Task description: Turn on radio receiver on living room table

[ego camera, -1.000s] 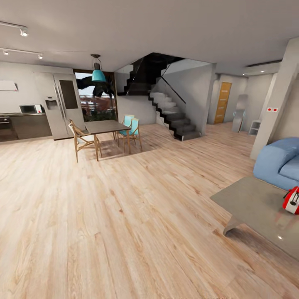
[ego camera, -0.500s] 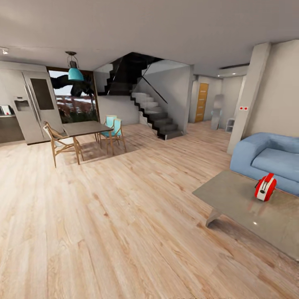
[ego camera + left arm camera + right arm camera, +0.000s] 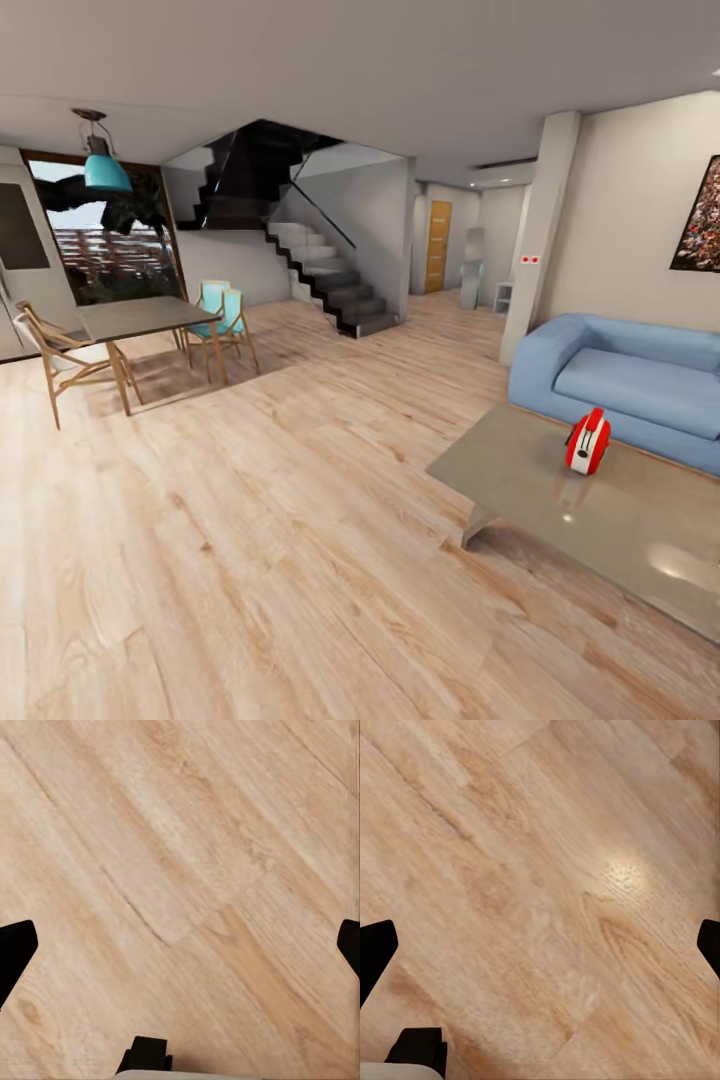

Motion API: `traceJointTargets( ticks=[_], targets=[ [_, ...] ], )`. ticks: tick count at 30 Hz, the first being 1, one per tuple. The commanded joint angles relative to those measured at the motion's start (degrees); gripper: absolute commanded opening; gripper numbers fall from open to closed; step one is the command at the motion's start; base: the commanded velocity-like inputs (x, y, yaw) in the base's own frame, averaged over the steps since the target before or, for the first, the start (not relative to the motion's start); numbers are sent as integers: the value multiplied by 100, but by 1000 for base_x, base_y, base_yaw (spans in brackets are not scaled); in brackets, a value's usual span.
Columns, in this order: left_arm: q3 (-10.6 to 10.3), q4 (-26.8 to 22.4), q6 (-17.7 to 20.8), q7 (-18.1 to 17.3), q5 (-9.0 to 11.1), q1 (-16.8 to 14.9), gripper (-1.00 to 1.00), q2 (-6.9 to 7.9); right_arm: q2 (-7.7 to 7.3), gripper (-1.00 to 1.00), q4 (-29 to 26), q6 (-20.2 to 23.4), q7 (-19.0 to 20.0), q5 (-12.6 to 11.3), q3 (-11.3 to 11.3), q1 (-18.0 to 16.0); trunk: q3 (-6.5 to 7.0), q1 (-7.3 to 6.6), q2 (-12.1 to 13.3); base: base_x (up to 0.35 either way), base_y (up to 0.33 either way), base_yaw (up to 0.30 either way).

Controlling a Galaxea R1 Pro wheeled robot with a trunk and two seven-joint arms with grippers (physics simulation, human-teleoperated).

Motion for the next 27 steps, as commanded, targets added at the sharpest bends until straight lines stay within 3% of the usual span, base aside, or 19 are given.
traceJointTargets(
  ticks=[1,27],
  targets=[
    [6,0,-1,0,0,0,100,2,0,100,1,0,0,0,0,0,0,0,0,325,45,-277],
    [71,0,7,0,0,0,100,9,0,100,0,0,0,0,0,0,0,0,0,292,200,-275]
  ],
)
